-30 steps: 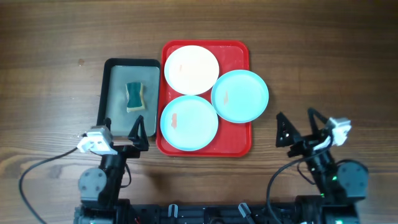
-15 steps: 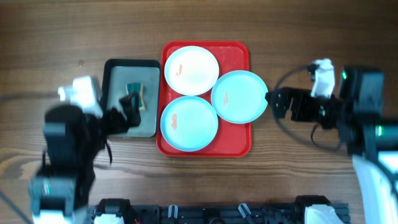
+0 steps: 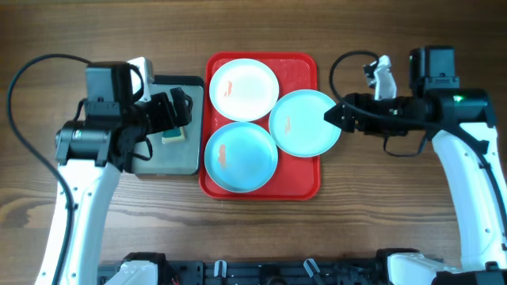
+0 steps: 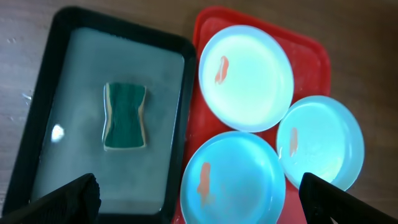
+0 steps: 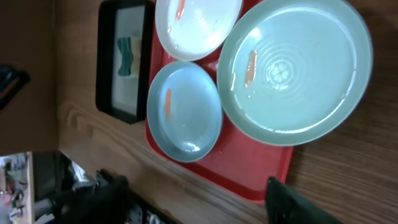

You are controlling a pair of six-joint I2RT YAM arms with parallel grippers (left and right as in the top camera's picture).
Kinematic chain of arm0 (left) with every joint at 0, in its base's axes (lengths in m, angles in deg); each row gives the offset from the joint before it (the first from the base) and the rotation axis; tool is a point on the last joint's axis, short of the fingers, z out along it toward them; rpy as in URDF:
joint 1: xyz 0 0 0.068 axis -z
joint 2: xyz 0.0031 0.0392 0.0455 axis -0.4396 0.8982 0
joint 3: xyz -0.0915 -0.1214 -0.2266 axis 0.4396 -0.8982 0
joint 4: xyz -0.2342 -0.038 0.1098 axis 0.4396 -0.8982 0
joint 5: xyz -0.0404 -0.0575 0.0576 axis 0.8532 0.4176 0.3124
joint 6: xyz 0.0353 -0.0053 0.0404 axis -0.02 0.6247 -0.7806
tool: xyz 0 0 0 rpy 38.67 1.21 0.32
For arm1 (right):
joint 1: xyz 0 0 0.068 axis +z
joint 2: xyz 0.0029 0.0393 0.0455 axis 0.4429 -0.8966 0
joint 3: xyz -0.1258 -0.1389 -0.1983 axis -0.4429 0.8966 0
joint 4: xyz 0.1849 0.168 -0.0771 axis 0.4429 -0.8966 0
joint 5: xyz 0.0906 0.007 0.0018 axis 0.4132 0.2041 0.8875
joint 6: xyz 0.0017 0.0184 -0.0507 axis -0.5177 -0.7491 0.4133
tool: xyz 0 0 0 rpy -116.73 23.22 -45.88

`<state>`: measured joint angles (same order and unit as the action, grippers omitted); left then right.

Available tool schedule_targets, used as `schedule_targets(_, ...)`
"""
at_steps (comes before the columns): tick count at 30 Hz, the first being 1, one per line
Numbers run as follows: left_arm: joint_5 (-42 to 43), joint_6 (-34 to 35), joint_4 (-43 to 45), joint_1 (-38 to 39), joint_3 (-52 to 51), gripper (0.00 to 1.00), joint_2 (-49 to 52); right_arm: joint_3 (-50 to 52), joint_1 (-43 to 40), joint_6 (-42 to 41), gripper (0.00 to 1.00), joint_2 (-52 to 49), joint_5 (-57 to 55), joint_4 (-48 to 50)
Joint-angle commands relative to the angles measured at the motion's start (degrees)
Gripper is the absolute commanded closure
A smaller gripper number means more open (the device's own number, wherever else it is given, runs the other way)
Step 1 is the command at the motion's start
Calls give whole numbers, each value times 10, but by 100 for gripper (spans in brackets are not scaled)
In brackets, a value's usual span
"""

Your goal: Clean dirty plates on tray and stack at the side

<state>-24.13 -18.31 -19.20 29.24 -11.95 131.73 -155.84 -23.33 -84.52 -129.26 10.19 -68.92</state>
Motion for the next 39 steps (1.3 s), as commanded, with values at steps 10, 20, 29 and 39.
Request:
schedule_targets(10, -16, -3, -10, -1, 10, 40, 70, 32, 213, -131, 10, -3, -137, 74)
schedule_targets(20, -80, 36, -12, -1, 10, 35, 102, 101, 252, -198, 30, -33, -213, 147)
schedule_targets(29, -97, 36, -5, -1, 10, 29, 149, 101, 275, -230, 53, -118, -240, 194)
schedule_targets(39, -97, 36, 7, -1, 10, 29, 168, 101, 316, -250, 52, -230, -242, 209)
